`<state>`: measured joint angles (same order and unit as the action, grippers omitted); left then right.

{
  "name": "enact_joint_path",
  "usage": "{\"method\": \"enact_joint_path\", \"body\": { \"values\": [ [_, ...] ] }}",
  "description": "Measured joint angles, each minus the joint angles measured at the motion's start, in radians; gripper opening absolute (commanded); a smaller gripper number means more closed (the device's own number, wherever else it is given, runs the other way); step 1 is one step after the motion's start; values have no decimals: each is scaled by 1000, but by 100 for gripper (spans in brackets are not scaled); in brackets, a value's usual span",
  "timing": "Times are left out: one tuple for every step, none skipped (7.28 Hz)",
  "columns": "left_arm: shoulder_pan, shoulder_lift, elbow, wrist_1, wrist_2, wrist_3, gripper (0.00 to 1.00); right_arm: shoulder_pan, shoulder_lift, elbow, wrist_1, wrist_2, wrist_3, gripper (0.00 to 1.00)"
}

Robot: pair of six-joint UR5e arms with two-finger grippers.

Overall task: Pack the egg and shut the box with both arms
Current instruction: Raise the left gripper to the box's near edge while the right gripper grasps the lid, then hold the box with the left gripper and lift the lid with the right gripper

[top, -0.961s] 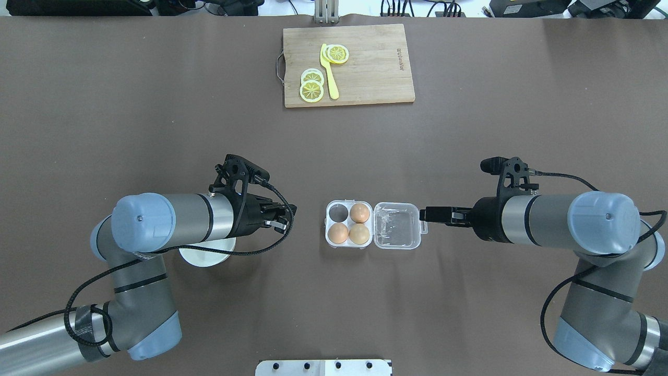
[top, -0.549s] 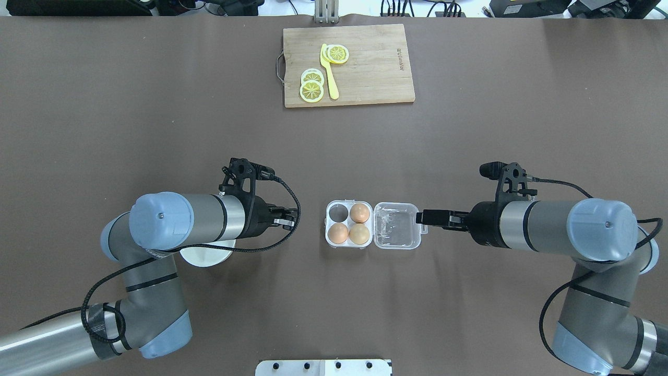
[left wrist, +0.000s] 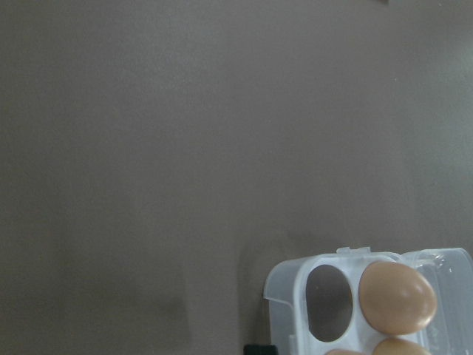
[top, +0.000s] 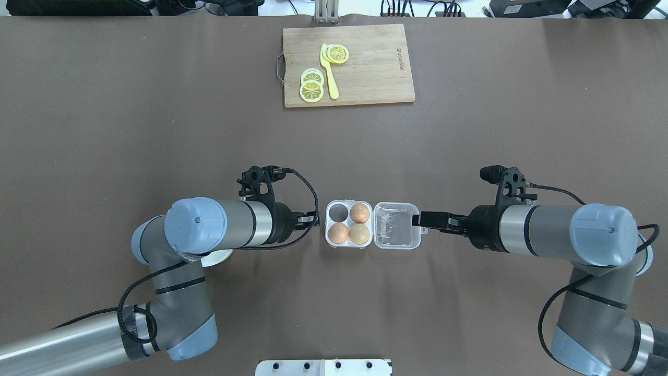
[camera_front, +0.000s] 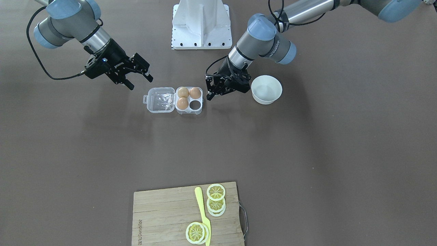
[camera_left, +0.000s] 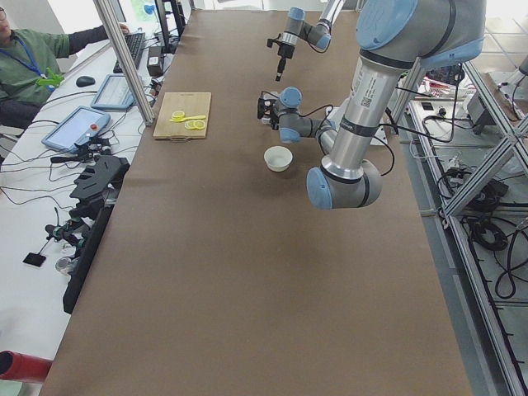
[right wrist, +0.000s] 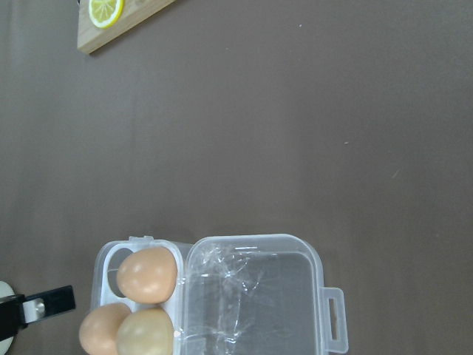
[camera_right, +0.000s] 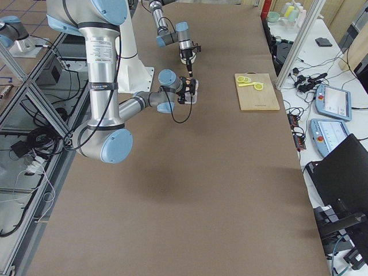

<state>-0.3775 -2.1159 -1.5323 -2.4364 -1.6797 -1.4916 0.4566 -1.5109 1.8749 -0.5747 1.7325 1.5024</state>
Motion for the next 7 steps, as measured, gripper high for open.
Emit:
{"method": "enact_joint_path", "body": {
  "values": [
    [4,-11,18,-7,0,-23,0,-5,0,-12,40,0,16,94],
    [6,-16,30,-16,0,-30,0,-11,0,-31,85,-1,29,88],
    [7,-17,34,-24,0,-31,0,-14,0,-52,124,-2,48,79],
    [8,-17,35,-28,0,-30,0,-16,0,-70,153,-3,74,76],
    [8,-18,35,-29,0,-29,0,-17,0,-84,167,-8,93,76],
    [7,-17,35,-30,0,-26,0,-19,-1,-96,173,-18,106,72],
    [6,-16,35,-30,0,-24,0,-23,-2,-108,174,-26,112,66]
  ]
}}
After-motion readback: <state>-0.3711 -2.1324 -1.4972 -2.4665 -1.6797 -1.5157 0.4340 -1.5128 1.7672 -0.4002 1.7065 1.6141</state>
